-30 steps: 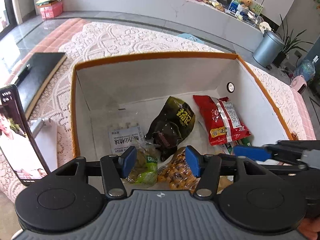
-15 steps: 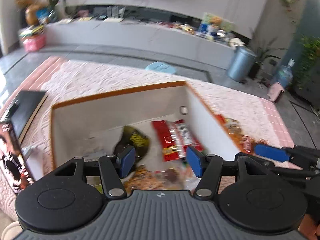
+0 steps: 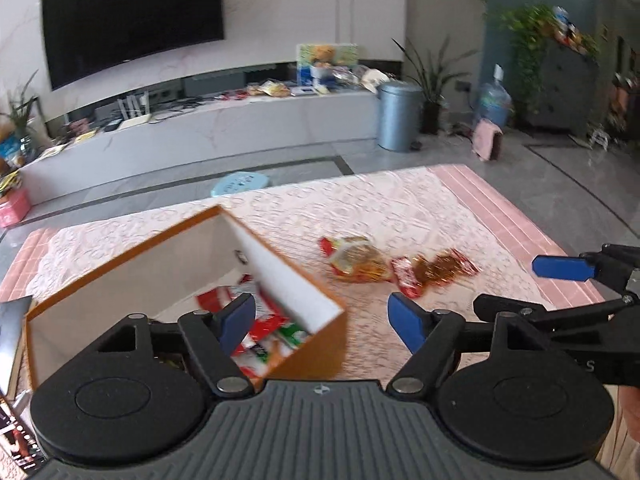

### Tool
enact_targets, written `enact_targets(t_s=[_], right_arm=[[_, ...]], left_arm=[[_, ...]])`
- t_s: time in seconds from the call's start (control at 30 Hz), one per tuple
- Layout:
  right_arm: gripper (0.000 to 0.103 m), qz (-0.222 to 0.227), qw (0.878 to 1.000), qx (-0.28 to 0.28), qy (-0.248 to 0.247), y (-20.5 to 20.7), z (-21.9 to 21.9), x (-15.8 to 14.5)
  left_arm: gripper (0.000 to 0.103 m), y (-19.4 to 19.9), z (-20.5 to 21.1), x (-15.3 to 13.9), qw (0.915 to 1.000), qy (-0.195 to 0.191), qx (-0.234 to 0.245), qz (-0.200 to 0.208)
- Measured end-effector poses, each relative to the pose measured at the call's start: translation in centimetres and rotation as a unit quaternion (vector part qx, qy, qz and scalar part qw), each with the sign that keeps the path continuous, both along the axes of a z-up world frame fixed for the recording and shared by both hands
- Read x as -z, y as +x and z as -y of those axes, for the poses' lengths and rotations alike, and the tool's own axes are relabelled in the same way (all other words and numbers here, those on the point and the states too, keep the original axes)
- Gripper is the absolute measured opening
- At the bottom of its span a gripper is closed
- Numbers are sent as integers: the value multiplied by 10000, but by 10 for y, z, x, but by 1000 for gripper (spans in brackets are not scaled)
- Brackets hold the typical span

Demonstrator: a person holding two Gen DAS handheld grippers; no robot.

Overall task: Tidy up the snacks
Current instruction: 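Move both open tools toward the two snack bags left on the table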

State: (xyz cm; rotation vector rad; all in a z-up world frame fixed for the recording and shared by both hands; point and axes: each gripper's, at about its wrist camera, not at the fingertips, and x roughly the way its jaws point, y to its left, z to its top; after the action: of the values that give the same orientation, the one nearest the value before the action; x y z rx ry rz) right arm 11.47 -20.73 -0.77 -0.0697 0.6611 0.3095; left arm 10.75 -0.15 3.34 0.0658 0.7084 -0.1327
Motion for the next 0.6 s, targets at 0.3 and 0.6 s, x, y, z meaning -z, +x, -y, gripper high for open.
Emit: enact_targets(t_s=[0.3, 0.6], right_arm=[[78, -247, 9982, 490, 227, 21, 44, 27], [68, -575, 9971, 495, -60, 59, 52, 64]], left_arm=[[88, 24, 38, 14, 9975, -94, 660, -251], [78, 59, 53, 20, 9911, 264, 1262, -328]])
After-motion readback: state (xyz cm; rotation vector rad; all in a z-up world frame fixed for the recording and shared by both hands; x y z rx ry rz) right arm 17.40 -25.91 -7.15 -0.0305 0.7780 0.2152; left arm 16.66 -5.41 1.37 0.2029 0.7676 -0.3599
